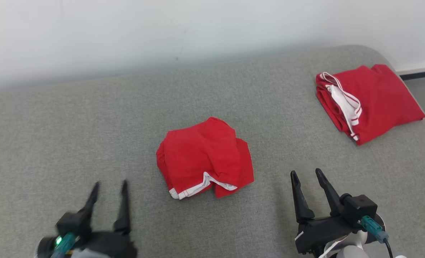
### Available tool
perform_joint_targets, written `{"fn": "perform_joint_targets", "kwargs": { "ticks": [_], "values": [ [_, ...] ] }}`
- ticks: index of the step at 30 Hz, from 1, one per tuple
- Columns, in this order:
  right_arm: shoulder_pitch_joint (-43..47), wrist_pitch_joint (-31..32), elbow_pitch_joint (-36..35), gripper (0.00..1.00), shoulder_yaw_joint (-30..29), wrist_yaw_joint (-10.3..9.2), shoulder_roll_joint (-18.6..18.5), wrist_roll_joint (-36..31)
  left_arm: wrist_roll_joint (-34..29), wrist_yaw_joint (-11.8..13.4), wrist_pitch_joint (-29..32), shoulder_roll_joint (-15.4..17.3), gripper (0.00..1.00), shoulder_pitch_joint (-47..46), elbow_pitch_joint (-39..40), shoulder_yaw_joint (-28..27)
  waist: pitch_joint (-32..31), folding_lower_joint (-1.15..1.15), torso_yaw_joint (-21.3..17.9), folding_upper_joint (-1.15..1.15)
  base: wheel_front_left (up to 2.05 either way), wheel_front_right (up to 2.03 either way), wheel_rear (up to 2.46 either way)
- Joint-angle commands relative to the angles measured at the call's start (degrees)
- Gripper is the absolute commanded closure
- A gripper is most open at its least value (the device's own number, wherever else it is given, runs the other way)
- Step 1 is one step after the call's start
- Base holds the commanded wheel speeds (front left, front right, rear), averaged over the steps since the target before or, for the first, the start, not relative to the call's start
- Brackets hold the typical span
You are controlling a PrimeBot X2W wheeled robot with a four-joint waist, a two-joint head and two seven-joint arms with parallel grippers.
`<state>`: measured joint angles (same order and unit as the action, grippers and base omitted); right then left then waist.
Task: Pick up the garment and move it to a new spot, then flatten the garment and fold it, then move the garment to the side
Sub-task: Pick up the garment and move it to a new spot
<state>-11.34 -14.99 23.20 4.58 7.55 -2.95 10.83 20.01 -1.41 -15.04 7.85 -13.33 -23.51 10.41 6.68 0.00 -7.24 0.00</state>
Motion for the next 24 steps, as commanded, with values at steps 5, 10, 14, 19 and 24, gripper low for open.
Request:
{"fn": "perform_joint_targets", "kwargs": {
  "ticks": [5, 10, 14, 19, 24],
  "values": [
    [1.6, -0.2, 0.3, 0.0, 0.6, -0.15, 0.1, 0.9, -5.0, 1.6, -0.2, -1.2, 0.0, 7.8, 3.7, -8.1, -1.9, 0.0, 1.3, 0.0, 0.0, 0.0, 0.0],
    [3.0, -0.2, 0.8, 0.0, 1.1, -0.15, 0.1, 1.5, -8.4, 0.9, -0.2, -2.6, 0.0, 13.0, 6.3, -12.5, -3.3, 0.0, 2.5, 0.0, 0.0, 0.0, 0.0],
    [4.3, -0.2, 1.1, 0.0, 1.2, -0.16, 0.1, 1.7, -10.5, -0.2, -0.2, -3.5, 0.0, 17.1, 7.5, -14.5, -4.8, 0.0, 3.6, 0.0, 0.0, 0.0, 0.0],
    [5.1, -0.2, 1.1, 0.0, 1.5, -0.15, 0.1, 2.0, -12.1, -1.0, -0.2, -4.4, 0.0, 20.1, 8.6, -16.1, -5.6, 0.0, 4.7, 0.0, 0.0, 0.0, 0.0],
    [5.1, -0.2, 1.0, 0.0, 1.6, -0.15, 0.1, 2.1, -12.6, -1.5, -0.2, -4.8, 0.0, 20.0, 8.8, -16.4, -5.5, 0.0, 5.6, 0.0, 0.0, 0.0, 0.0]
  ]
}}
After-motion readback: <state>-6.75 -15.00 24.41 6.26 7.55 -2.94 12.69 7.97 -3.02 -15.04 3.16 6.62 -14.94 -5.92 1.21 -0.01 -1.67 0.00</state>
